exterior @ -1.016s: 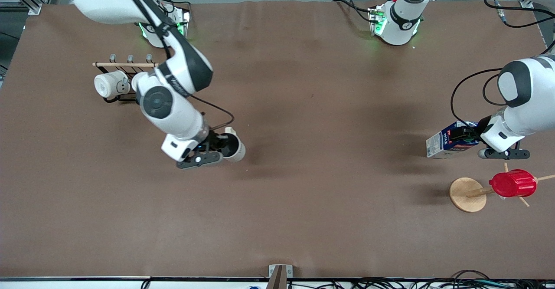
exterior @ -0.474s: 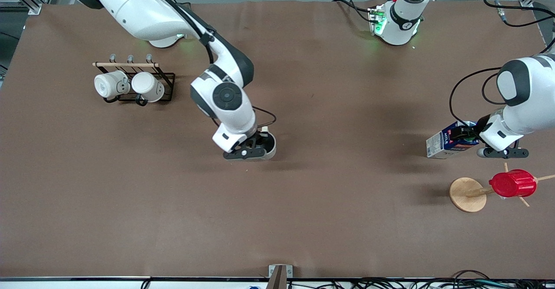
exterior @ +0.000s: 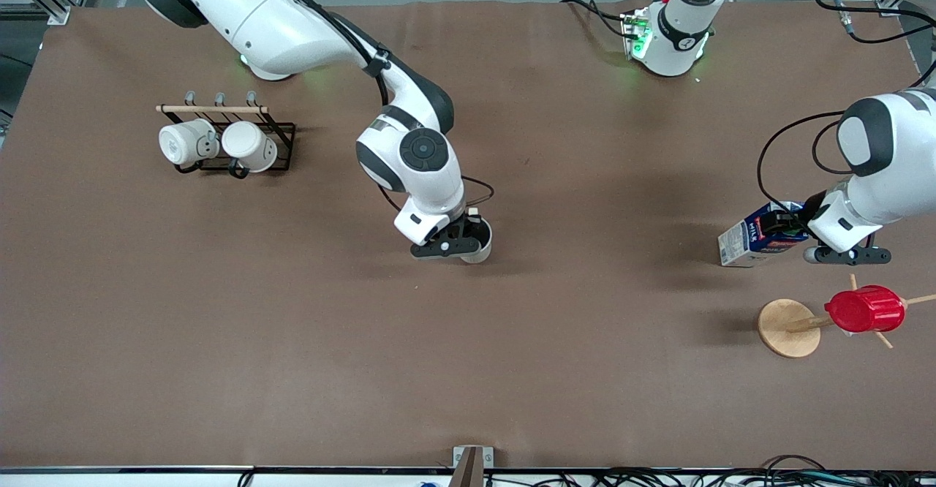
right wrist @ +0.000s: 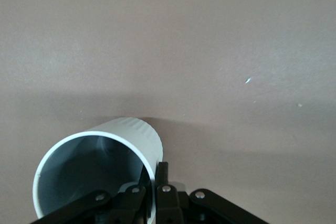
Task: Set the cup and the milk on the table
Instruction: 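Carry the white mug toward the table middle with the right gripper, then release the mug and withdraw the right gripper while the left gripper carries the carton, then carry the milk carton beside the white mug with the left gripper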
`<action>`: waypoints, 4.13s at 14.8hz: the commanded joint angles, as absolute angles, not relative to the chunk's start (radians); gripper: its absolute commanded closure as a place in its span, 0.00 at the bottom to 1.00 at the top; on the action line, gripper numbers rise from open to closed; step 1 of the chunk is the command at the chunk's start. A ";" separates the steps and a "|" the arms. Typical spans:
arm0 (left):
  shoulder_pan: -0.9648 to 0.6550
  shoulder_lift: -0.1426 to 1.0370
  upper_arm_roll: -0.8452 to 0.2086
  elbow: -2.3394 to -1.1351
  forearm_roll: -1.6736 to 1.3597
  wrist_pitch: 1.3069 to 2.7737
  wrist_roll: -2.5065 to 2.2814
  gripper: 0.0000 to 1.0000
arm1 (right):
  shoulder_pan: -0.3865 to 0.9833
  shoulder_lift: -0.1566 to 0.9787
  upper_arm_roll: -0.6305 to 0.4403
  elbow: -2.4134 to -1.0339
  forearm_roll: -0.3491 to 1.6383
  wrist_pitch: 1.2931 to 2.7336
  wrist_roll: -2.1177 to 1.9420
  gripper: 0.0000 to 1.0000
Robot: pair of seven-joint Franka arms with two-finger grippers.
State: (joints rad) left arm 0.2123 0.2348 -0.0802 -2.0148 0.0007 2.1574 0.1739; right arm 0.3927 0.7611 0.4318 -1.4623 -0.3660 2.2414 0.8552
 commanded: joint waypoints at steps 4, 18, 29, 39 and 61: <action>0.206 0.198 -0.086 -2.031 0.014 2.158 0.169 0.42 | 0.408 0.792 0.440 -1.442 -0.443 2.249 0.968 0.62; 0.198 0.206 -0.319 -1.960 0.014 2.152 0.029 0.41 | 0.092 0.395 0.445 -1.440 -0.422 1.846 0.912 0.00; -0.063 0.357 -0.414 -1.818 0.081 2.152 -0.395 0.41 | -0.006 0.052 0.005 -1.437 -0.043 1.540 0.160 0.00; -0.265 0.460 -0.414 -1.695 0.107 2.095 -0.604 0.41 | -0.005 -0.009 0.005 -1.454 -0.041 1.471 0.135 0.00; -0.325 0.534 -0.407 -1.580 0.152 2.025 -0.657 0.18 | -0.008 -0.008 0.002 -1.453 -0.029 1.473 0.132 0.00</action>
